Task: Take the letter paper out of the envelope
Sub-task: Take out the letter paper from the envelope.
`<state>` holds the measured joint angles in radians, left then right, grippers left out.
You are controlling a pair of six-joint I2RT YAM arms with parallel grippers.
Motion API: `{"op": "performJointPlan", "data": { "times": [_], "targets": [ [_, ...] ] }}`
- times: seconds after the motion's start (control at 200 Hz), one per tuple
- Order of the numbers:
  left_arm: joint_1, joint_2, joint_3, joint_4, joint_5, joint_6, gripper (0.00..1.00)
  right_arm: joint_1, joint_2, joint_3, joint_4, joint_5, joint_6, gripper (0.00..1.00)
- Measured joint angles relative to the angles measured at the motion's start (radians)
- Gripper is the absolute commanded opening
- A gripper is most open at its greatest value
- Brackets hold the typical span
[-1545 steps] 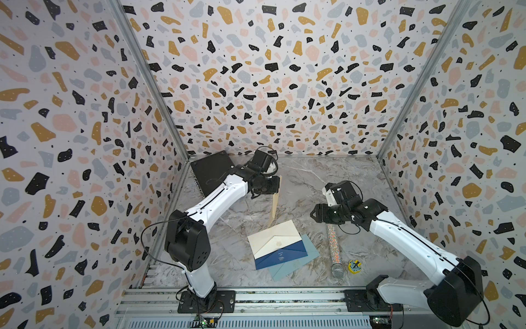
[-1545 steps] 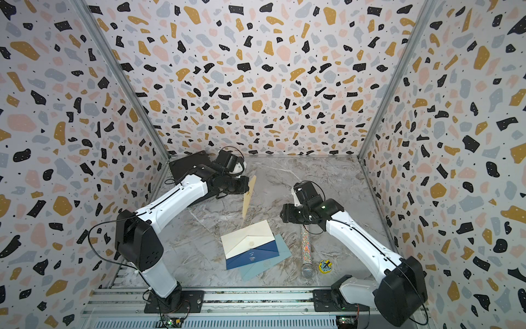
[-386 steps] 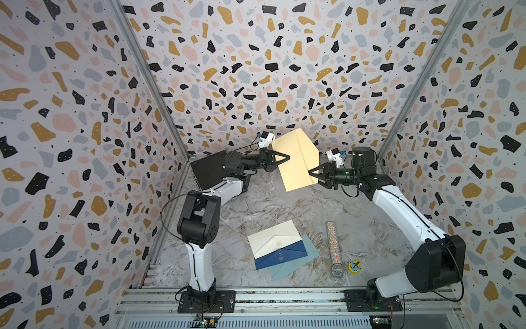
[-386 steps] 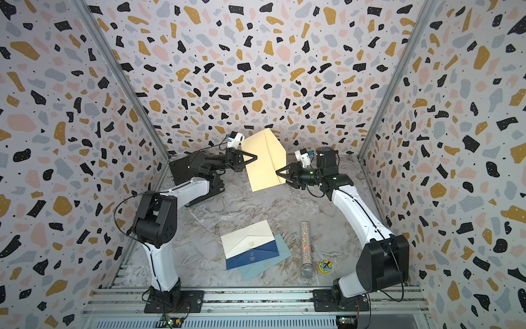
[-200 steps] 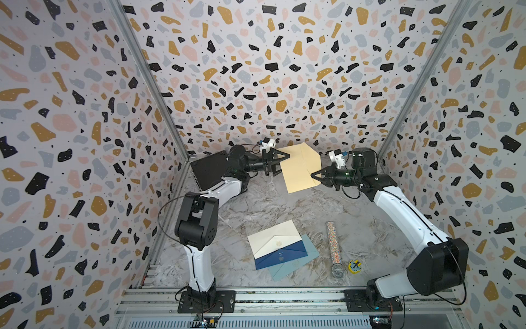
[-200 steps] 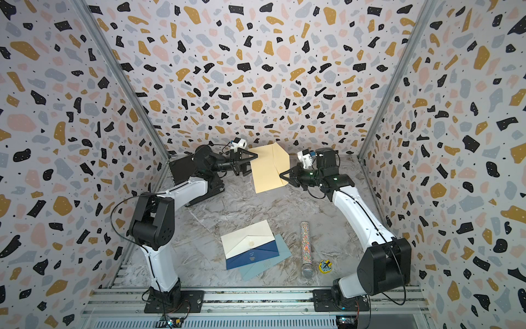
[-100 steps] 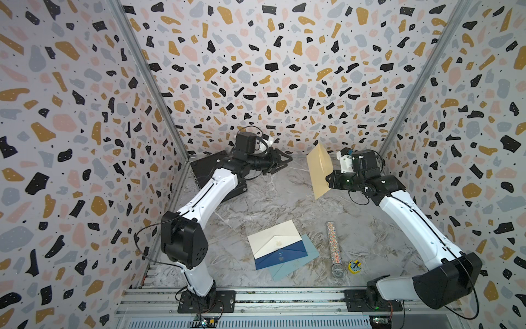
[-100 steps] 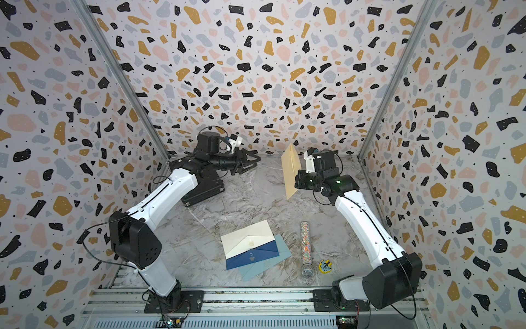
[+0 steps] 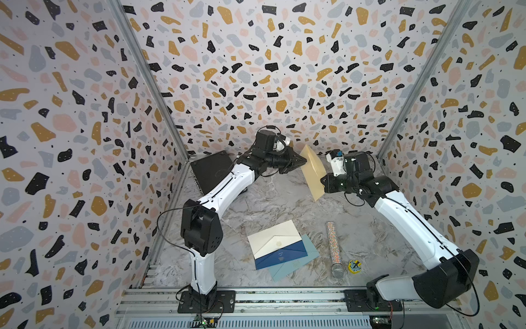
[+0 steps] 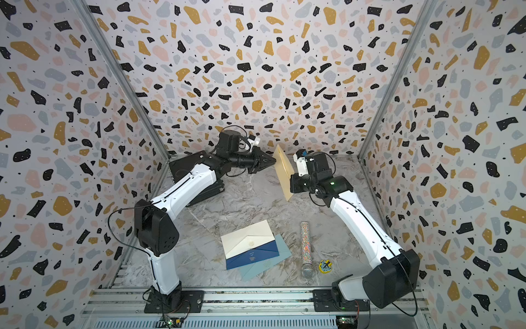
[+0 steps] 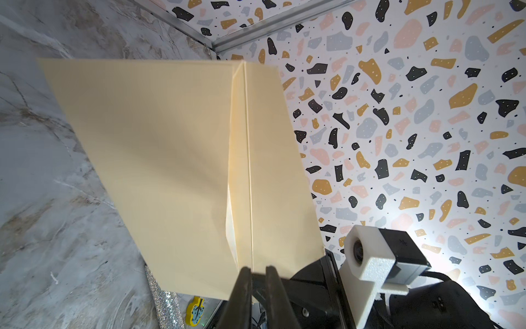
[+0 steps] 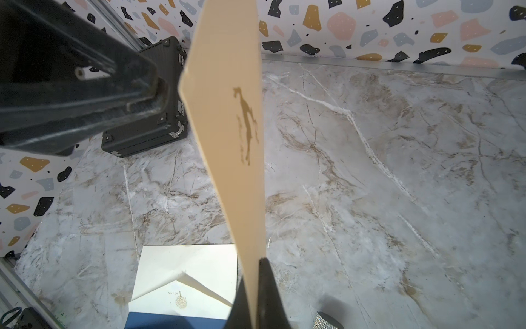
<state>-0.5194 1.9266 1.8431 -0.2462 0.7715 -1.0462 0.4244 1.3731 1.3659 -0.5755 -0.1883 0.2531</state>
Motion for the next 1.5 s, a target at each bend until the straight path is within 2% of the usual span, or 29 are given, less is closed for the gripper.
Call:
{"op": "performJointPlan", "data": {
  "times": [0.556, 0.771, 1.056, 1.502],
  "targets": [
    [-0.021, 0.021, 0.022, 0.038, -0.021, 0.003, 0.11, 0.031, -0.001, -0.002, -0.003, -0.041, 0.019, 0.0],
    [-0.026, 0.052, 0.023, 0.028, -0.034, 0.026, 0.05, 0.043, -0.001, -0.002, -0.01, -0.053, 0.04, 0.0],
    [-0.027, 0.06, 0.023, 0.009, -0.066, 0.072, 0.04, 0.05, -0.001, -0.002, -0.012, -0.055, 0.06, 0.0],
    [-0.027, 0.087, 0.087, -0.132, -0.123, 0.198, 0.03, 0.056, -0.001, -0.002, -0.039, -0.05, 0.064, 0.0]
  ]
}}
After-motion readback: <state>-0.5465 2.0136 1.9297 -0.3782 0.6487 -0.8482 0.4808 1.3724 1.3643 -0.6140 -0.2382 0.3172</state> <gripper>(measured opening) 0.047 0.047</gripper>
